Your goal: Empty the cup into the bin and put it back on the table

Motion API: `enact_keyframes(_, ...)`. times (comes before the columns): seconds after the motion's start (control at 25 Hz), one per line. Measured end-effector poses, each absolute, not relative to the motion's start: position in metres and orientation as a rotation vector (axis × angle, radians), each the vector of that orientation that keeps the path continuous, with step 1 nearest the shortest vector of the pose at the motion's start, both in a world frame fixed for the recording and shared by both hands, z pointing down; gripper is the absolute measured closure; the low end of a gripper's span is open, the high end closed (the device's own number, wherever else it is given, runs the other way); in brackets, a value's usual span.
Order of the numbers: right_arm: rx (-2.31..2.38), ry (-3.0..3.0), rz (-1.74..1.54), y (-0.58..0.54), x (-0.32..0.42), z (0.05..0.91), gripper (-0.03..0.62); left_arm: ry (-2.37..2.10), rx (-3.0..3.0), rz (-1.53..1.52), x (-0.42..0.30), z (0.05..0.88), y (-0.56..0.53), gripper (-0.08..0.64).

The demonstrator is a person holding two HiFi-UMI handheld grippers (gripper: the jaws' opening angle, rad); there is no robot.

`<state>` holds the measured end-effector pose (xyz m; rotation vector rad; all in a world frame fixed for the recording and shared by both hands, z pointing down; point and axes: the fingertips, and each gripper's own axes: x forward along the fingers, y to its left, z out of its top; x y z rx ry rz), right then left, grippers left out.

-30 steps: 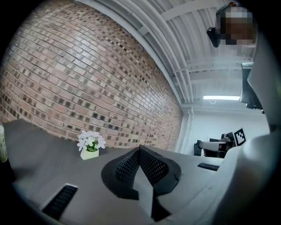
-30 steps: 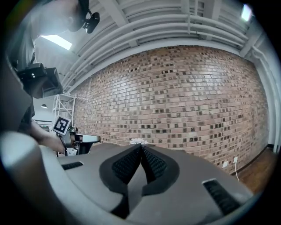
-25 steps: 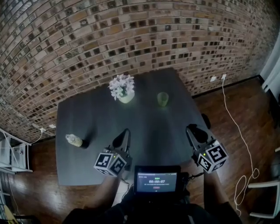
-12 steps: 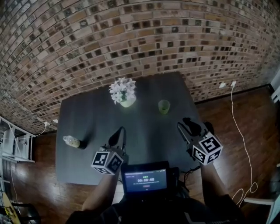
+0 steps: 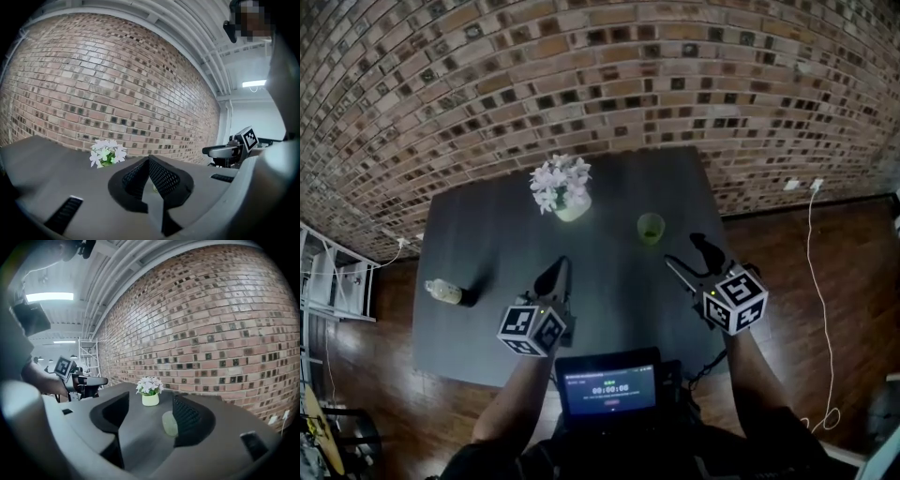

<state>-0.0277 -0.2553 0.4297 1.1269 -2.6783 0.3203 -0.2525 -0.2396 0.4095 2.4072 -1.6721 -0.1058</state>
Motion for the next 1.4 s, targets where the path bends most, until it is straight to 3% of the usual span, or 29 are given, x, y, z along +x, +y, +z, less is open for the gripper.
enact_keyframes(0.24,1.114,-2.643,0.334,-0.288,-0.033,0.458,0.290,-1.625,2.407,-0.023,-0.242,0.436,-0.265,0.555)
enact_keyframes(0.32,1.104,-2.636,0.332,-0.297,-0.036,0.468,0.236,-1.600,2.403,-0.014,-0.240,0.445,-0.273,0.531)
enact_keyframes(0.68,1.093,-2.552,0.368,-0.337,-0.044,0.526,0.233,-1.506,2.364,0.056,-0.235,0.507,-0.305,0.531)
enact_keyframes(0.76,1.081,-2.542,0.389,-0.344,-0.046,0.540,0.192,-1.492,2.361,0.071,-0.230,0.517,-0.312,0.531)
enact_keyframes(1.4,1.060,-2.552,0.369,-0.367,-0.062,0.611,0.190,-1.479,2.359,0.100,-0.223,0.574,-0.337,0.531)
